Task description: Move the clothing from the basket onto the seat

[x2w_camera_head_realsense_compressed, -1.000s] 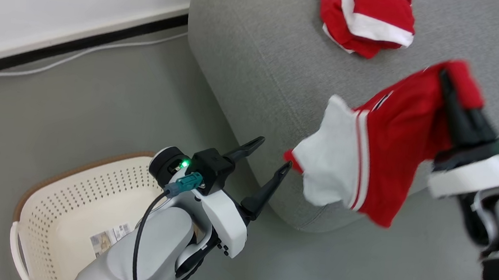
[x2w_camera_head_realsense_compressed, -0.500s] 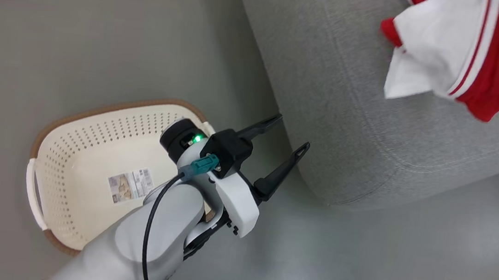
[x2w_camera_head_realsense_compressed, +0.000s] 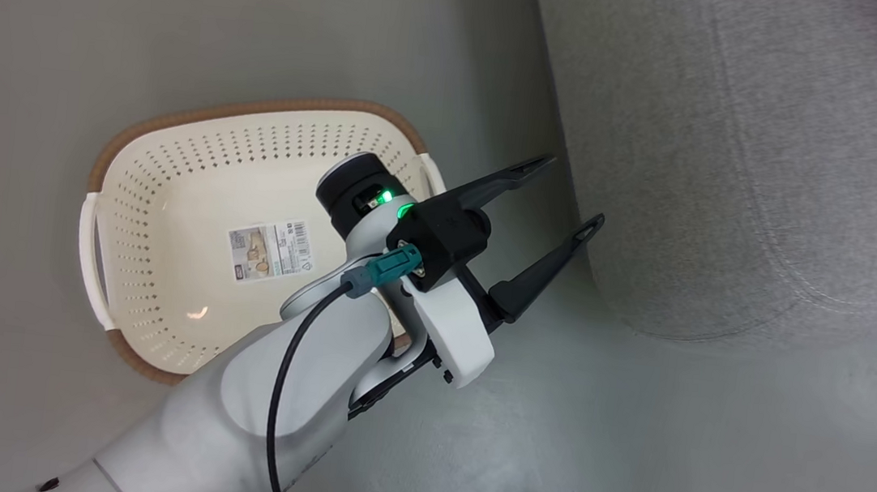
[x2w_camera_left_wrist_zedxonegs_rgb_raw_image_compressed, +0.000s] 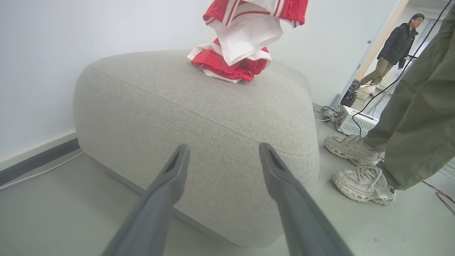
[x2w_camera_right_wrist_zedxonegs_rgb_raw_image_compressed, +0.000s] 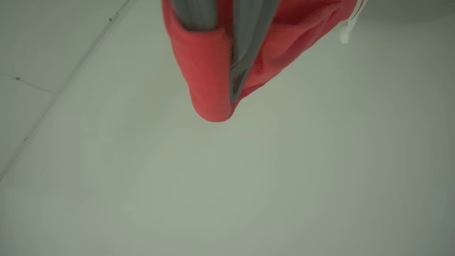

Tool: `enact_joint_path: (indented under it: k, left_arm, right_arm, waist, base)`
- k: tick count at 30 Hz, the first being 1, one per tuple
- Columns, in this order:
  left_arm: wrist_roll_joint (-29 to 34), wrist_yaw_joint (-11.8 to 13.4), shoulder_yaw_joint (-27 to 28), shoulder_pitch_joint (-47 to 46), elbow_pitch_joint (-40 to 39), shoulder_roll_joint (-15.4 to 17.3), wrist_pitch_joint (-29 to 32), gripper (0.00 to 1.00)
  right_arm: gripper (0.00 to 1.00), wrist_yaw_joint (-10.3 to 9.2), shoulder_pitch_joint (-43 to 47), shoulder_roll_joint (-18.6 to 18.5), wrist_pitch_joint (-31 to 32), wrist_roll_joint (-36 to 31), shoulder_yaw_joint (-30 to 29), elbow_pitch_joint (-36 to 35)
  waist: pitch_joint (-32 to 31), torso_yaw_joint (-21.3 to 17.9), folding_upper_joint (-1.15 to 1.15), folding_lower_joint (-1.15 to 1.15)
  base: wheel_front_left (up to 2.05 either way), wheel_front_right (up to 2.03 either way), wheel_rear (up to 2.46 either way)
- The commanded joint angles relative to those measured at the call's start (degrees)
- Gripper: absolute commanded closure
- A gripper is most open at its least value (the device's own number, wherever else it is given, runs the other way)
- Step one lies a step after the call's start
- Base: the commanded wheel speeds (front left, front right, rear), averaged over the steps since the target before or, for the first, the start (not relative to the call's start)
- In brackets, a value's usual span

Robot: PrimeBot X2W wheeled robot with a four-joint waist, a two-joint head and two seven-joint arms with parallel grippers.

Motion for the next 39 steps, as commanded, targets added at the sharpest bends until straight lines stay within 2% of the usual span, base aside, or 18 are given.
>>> enact_joint_path:
  k: [1, 7, 11, 12, 17, 21, 25, 30, 35, 39]
  left_arm:
    - [0.5, -0.4, 0.8, -1.8, -2.3, -0.4, -0.5, 0.00]
    - [0.5, -0.4, -0.5, -2.7, -3.6, -0.7, -0.5, 0.00]
    - [0.1, -0.4, -1.8, -2.9, -3.6, -1.0, -0.5, 0.00]
    - [0.0, -0.4, -2.4, -2.9, -3.3, -1.0, -0.5, 0.00]
    - [-0.2, -0.4, -3.0, -2.7, -2.6, -0.9, -0.5, 0.00]
    - [-0.1, -0.4, -2.2, -2.2, -2.5, -1.0, -0.5, 0.00]
    - [0.3, -0.4, -2.2, -1.6, -2.0, -0.9, -0.5, 0.00]
    - [0.7, -0.4, -1.3, -1.8, -1.9, -0.9, -0.5, 0.00]
    - [1.4, -0.4, -0.1, -1.9, -2.7, -1.3, -0.5, 0.00]
    - [1.5, -0.4, 0.1, -1.7, -3.6, -1.6, -0.5, 0.00]
  right_arm:
    - [1.00, 0.19, -2.3, -3.3, -0.3, -1.7, -1.0, 1.0]
    - [1.00, 0.19, -10.8, -6.4, -0.3, -6.1, -4.9, 9.6]
    - [1.00, 0.19, -15.9, -8.0, -0.3, -10.3, -11.2, 13.9]
    - [1.00, 0.19, -17.6, -8.5, -0.3, -13.4, -14.1, 16.1]
    - [1.00, 0.19, -19.4, -6.1, 0.1, -19.1, -20.1, 23.7]
    - [1.00, 0.19, -20.1, -4.2, 0.5, -20.9, -22.7, 27.6]
    - [1.00, 0.19, -21.8, -1.6, 1.2, -22.3, -22.4, 32.8]
    - [1.00, 0.19, -23.2, 1.9, 3.8, -19.5, -21.1, 40.5]
    - [1.00, 0.19, -20.1, 6.2, 3.4, -15.7, -15.7, 42.8]
    - [1.00, 0.19, -17.0, 7.5, 2.6, -11.2, -11.1, 43.4]
  waist:
    - [1.3, 1.2, 0.00, 0.00]
    - [3.1, 3.1, 0.00, 0.00]
    - [4.6, 4.8, 0.00, 0.00]
    - [5.3, 5.7, 0.00, 0.00]
    - [7.5, 7.1, 0.00, 0.00]
    - [9.0, 7.9, 0.00, 0.00]
    - [10.7, 8.7, 0.00, 0.00]
    - [11.2, 9.2, 0.00, 0.00]
    - [10.2, 9.7, 0.00, 0.00]
    - [8.6, 10.2, 0.00, 0.00]
  base:
    - [0.00, 0.00, 0.00]
    - [0.00, 0.00, 0.00]
    - [0.00, 0.00, 0.00]
    - [0.00, 0.00, 0.00]
    - [0.00, 0.00, 0.00]
    - [0.00, 0.00, 0.00]
    - [0.00, 0.00, 0.00]
    - [0.00, 0.00, 0.00]
    - [0.00, 0.00, 0.00]
    - [0.00, 0.00, 0.00]
